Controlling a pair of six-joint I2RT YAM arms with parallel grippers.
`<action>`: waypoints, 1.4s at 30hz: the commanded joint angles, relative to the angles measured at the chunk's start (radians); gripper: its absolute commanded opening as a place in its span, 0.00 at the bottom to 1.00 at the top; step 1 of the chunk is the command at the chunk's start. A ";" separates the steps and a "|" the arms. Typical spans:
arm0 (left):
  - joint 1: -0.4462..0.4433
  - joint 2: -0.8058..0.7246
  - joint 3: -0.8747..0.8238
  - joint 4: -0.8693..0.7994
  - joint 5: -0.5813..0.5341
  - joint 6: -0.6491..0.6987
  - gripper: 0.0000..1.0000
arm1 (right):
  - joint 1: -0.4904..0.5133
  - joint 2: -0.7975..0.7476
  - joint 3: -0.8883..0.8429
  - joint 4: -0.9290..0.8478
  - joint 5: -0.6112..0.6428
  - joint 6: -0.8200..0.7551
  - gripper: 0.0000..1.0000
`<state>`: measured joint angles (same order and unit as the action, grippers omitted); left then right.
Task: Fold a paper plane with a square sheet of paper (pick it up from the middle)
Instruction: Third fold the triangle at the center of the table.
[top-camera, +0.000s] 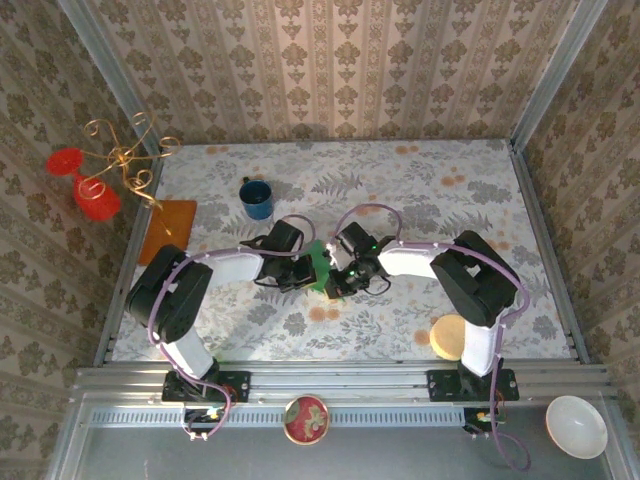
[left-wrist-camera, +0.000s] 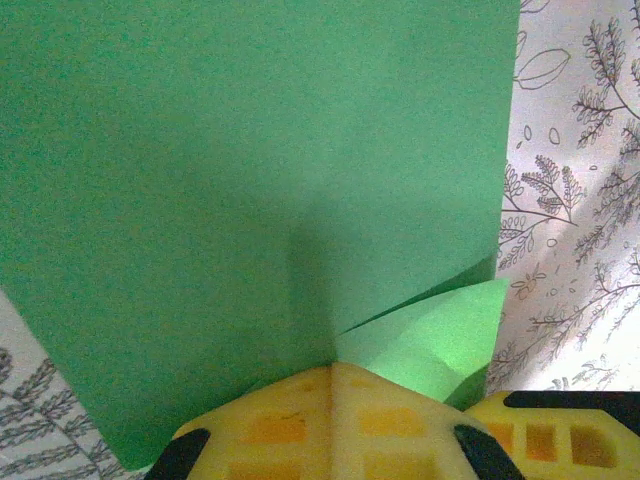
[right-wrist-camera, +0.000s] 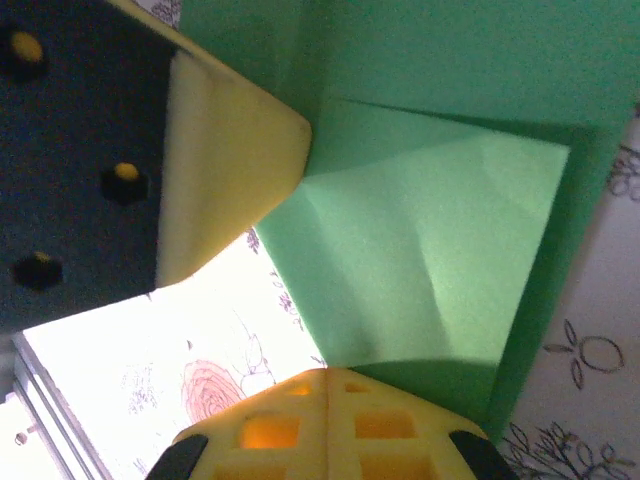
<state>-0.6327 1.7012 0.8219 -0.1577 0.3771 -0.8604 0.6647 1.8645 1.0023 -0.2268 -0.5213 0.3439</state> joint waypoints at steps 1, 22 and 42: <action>0.027 0.106 -0.056 -0.143 -0.135 0.030 0.01 | -0.040 -0.030 -0.086 -0.055 -0.018 -0.015 0.00; 0.012 0.080 0.037 -0.130 -0.066 0.124 0.02 | -0.017 -0.176 -0.119 0.081 0.066 0.150 0.07; -0.041 -0.113 -0.066 0.145 -0.036 0.081 0.04 | -0.008 0.044 -0.058 0.025 0.149 0.288 0.03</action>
<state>-0.6445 1.5997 0.7906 -0.0891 0.3527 -0.7597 0.6571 1.8416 0.9661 -0.1371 -0.4294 0.5945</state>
